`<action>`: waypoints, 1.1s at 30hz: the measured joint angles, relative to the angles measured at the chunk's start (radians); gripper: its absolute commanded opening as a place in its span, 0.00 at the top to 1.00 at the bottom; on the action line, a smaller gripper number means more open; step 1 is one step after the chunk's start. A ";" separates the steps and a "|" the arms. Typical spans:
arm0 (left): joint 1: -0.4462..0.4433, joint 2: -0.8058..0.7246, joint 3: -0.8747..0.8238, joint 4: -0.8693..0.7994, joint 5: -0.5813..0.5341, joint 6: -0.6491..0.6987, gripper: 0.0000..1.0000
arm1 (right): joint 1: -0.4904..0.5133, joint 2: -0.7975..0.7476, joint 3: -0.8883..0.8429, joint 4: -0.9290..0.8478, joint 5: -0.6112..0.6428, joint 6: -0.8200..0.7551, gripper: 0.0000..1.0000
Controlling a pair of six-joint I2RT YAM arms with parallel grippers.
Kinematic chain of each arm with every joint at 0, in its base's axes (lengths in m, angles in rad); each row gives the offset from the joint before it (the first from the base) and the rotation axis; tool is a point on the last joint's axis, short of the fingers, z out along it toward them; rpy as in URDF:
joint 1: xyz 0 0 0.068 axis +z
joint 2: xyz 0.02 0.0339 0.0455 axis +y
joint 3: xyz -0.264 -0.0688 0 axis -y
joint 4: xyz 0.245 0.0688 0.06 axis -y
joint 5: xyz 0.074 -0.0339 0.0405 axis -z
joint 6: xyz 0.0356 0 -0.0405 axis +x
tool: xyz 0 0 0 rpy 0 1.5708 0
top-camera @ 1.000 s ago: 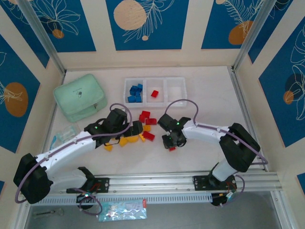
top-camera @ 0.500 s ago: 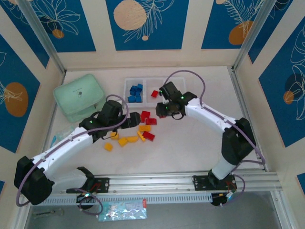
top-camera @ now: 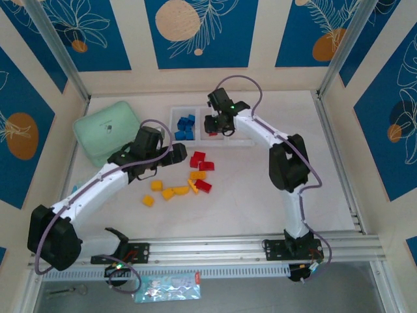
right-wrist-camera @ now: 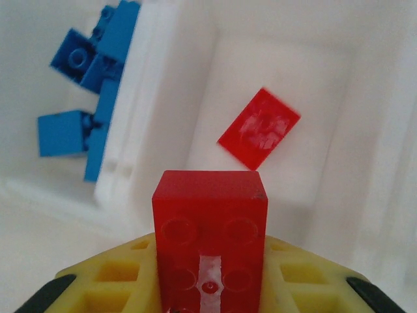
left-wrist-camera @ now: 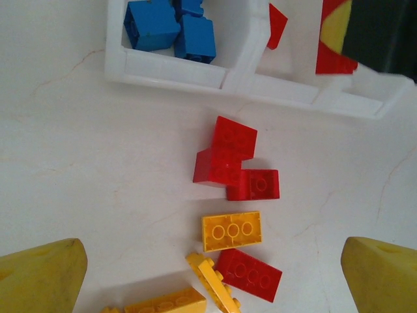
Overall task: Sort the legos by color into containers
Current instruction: Place the lego in the container, then pick up the lego from the center of the table.
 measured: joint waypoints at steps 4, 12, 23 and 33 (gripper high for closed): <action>0.006 0.015 0.010 0.013 0.002 0.004 0.00 | -0.022 0.125 0.167 -0.040 0.015 -0.021 0.50; 0.008 0.030 0.029 0.029 0.021 0.006 0.00 | -0.029 0.167 0.253 -0.094 0.019 -0.052 0.43; 0.008 -0.044 0.006 0.012 0.088 0.002 0.00 | 0.063 -0.254 -0.204 -0.069 -0.028 -0.048 0.38; 0.008 -0.140 -0.122 -0.030 0.133 -0.029 0.00 | 0.175 -0.540 -0.624 -0.043 -0.086 -0.032 0.33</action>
